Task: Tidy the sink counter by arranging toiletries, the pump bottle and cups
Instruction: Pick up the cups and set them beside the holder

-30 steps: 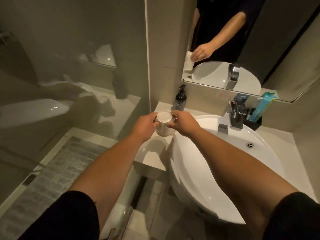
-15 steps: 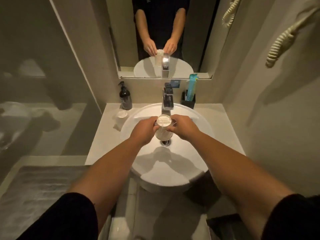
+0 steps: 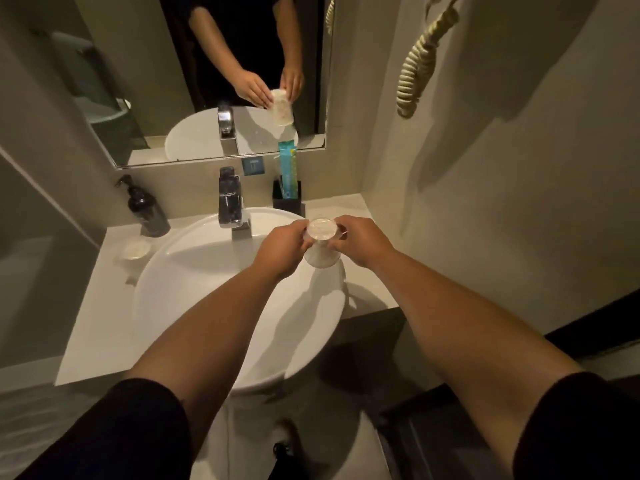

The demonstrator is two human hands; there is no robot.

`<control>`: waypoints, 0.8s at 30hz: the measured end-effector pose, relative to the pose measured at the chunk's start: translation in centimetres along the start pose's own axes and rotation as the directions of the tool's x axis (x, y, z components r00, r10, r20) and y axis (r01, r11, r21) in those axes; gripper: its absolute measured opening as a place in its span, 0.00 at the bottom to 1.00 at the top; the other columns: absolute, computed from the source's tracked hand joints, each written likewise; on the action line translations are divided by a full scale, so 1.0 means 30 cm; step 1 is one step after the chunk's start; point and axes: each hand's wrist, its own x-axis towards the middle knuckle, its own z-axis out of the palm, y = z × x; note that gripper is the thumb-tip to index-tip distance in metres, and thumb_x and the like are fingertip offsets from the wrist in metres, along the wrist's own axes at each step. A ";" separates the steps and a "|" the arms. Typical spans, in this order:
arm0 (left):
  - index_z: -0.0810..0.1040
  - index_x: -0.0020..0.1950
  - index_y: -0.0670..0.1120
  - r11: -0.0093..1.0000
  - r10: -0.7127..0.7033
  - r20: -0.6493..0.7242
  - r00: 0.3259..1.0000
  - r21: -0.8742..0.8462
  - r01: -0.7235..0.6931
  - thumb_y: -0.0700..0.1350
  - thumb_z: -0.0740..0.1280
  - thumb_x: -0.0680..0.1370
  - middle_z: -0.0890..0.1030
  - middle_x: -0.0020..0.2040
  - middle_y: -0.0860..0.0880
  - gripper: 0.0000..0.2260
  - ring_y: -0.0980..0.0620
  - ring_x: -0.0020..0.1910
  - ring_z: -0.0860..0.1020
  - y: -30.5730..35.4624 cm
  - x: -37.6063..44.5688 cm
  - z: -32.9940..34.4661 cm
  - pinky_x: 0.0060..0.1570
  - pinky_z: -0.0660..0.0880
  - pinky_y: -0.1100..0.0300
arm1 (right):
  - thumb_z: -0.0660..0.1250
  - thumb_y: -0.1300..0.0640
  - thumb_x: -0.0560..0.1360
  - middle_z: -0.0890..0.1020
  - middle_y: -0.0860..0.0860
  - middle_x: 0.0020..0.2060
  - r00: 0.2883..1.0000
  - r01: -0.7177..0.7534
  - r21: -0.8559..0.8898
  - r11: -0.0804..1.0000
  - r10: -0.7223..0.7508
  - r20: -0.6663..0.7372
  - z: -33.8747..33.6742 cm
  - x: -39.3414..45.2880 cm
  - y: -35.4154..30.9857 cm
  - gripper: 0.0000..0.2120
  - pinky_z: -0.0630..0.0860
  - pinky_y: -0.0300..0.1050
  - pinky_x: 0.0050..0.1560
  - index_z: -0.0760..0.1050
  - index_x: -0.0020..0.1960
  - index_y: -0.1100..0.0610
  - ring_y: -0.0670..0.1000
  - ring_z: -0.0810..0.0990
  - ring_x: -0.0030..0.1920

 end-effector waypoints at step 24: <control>0.72 0.68 0.50 0.999 0.045 0.086 0.995 -0.032 -0.042 0.45 0.63 0.79 0.82 0.54 0.44 0.17 0.42 0.52 0.79 -0.212 0.717 0.250 0.48 0.74 0.51 | 0.74 0.57 0.68 0.84 0.53 0.53 0.983 -0.177 0.074 0.981 0.179 -0.027 0.102 0.690 0.282 0.21 0.77 0.50 0.56 0.78 0.61 0.54 0.54 0.81 0.51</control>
